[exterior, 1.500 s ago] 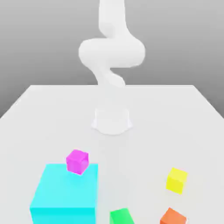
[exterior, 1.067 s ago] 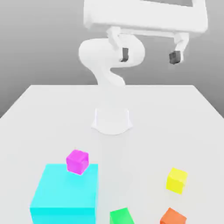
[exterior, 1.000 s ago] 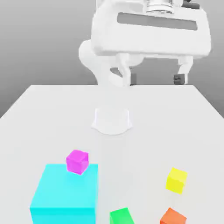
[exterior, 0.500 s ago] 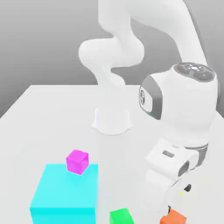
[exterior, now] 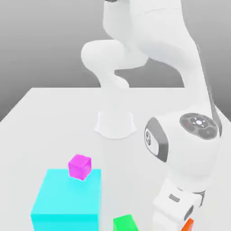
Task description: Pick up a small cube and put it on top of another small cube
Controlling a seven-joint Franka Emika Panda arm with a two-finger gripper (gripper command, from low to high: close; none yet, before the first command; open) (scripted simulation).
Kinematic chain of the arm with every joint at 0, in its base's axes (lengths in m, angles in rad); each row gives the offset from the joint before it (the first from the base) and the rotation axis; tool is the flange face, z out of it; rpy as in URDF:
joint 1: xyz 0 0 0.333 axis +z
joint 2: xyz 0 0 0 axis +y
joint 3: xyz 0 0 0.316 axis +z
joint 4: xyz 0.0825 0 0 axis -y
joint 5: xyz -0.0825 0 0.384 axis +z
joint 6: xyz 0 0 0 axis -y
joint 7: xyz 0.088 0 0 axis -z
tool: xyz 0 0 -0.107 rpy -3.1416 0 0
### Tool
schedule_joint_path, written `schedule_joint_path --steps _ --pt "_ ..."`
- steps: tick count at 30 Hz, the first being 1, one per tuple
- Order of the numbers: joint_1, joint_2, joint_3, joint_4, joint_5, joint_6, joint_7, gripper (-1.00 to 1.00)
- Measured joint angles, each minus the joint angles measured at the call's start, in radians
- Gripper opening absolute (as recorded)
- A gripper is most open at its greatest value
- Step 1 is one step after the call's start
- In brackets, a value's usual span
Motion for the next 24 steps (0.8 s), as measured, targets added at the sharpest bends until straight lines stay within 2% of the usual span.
schedule_joint_path --steps 8,12,19,21,24 --pt "-0.091 -0.290 -0.112 -0.172 -0.010 -0.113 0.080 -1.00" --pt "-0.198 -0.434 -0.144 -0.265 -0.019 -0.163 0.126 -1.00" --pt "-0.297 -0.681 -0.214 -0.428 -0.010 -0.247 0.190 -1.00" --pt "-0.317 -0.701 -0.228 -0.464 -0.002 -0.232 0.197 -1.00" --pt "-0.319 -0.623 -0.237 -0.495 0.011 -0.124 0.191 -1.00"
